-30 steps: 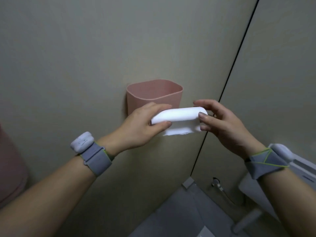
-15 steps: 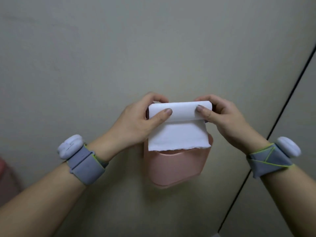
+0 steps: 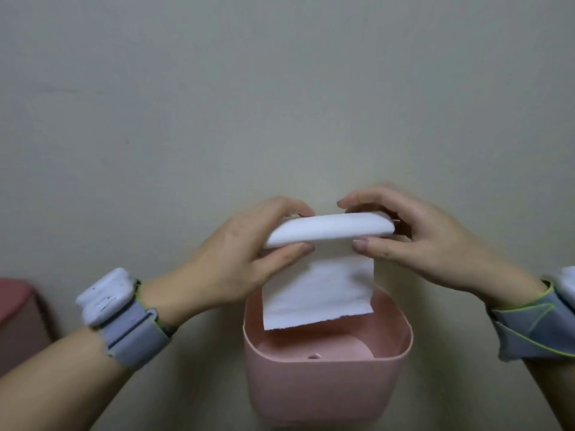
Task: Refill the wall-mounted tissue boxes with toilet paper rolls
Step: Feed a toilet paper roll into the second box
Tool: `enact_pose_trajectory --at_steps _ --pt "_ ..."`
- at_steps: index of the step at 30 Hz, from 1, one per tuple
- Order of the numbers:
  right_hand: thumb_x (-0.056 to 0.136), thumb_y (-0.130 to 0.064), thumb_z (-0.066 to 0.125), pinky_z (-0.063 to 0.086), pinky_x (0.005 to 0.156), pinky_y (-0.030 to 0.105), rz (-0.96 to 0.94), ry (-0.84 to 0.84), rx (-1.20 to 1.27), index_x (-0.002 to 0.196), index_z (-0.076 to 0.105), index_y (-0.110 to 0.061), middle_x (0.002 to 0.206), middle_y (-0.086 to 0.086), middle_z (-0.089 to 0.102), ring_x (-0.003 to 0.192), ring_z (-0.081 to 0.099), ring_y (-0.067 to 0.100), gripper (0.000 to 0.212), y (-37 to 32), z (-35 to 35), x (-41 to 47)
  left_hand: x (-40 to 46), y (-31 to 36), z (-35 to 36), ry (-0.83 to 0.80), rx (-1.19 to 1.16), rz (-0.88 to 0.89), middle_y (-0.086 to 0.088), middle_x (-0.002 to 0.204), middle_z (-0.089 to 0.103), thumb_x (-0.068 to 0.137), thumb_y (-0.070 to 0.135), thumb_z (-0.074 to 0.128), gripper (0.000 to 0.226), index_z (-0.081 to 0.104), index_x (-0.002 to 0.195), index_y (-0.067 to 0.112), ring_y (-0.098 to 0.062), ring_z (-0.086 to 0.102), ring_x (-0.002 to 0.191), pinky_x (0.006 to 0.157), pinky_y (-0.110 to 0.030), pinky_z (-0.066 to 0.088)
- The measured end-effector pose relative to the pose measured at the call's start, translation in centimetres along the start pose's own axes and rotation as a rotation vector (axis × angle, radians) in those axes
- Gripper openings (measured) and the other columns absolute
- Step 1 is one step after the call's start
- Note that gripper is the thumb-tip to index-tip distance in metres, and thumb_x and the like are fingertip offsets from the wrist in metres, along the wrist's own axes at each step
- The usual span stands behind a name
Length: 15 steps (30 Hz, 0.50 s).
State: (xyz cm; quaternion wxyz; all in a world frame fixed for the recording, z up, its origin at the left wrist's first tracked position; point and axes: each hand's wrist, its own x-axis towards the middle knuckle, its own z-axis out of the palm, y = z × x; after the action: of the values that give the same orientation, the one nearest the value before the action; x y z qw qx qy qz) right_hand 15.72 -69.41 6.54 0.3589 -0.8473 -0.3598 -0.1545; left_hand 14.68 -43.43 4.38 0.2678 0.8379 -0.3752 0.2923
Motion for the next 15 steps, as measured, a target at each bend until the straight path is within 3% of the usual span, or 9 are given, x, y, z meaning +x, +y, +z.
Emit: enact_pose_trajectory --at_steps 3,7,11,13,15 --pt "0.085 -0.035 0.066 0.049 0.077 0.026 -0.086 -0.022 -0.076 0.109 0.066 -0.029 0.1 -0.011 0.066 0.095 0.062 0.012 0.025 0.3 0.1 0.6 -0.2 0.3 -0.4 -0.01 -0.131 -0.196 0.011 0.092 0.068 0.088 0.055 0.054 0.027 0.062 0.102 0.033 -0.013 0.064 0.084 0.07 -0.029 0.05" --pt "0.086 -0.041 0.061 0.051 0.077 0.031 0.001 -0.062 0.121 0.101 0.069 -0.024 0.095 -0.005 0.07 0.089 0.066 0.015 0.024 0.7 0.6 1.2 -0.7 0.2 -0.9 0.017 -0.206 -0.252 0.013 0.098 0.067 0.082 0.053 0.062 0.031 0.063 0.109 0.036 -0.012 0.065 0.09 0.073 -0.024 0.053" --pt "0.088 -0.035 0.059 0.049 0.076 0.024 0.055 -0.093 0.297 0.101 0.071 -0.018 0.098 0.003 0.071 0.088 0.065 0.01 0.025 0.7 0.9 1.2 -1.0 0.2 -1.3 -0.002 0.09 0.013 0.01 0.114 0.055 0.083 0.041 0.07 0.054 0.049 0.131 0.03 0.002 0.054 0.101 0.085 -0.012 0.044" --pt "0.089 -0.035 0.058 0.049 0.077 0.025 0.073 -0.129 0.348 0.102 0.071 -0.017 0.101 0.006 0.071 0.089 0.065 0.011 0.026 0.7 0.8 1.1 -1.1 0.3 -1.3 -0.042 0.227 0.129 0.001 0.121 0.052 0.087 0.037 0.07 0.057 0.045 0.137 0.025 -0.007 0.055 0.106 0.086 -0.026 0.051" --pt "0.09 -0.035 0.057 0.049 0.08 0.029 0.096 -0.149 0.403 0.104 0.071 -0.016 0.104 0.01 0.071 0.092 0.065 0.014 0.028 0.6 0.8 1.0 -1.0 0.4 -1.2 -0.057 0.334 0.186 -0.002 0.122 0.05 0.091 0.034 0.066 0.053 0.045 0.138 0.021 -0.019 0.057 0.102 0.078 -0.038 0.054"
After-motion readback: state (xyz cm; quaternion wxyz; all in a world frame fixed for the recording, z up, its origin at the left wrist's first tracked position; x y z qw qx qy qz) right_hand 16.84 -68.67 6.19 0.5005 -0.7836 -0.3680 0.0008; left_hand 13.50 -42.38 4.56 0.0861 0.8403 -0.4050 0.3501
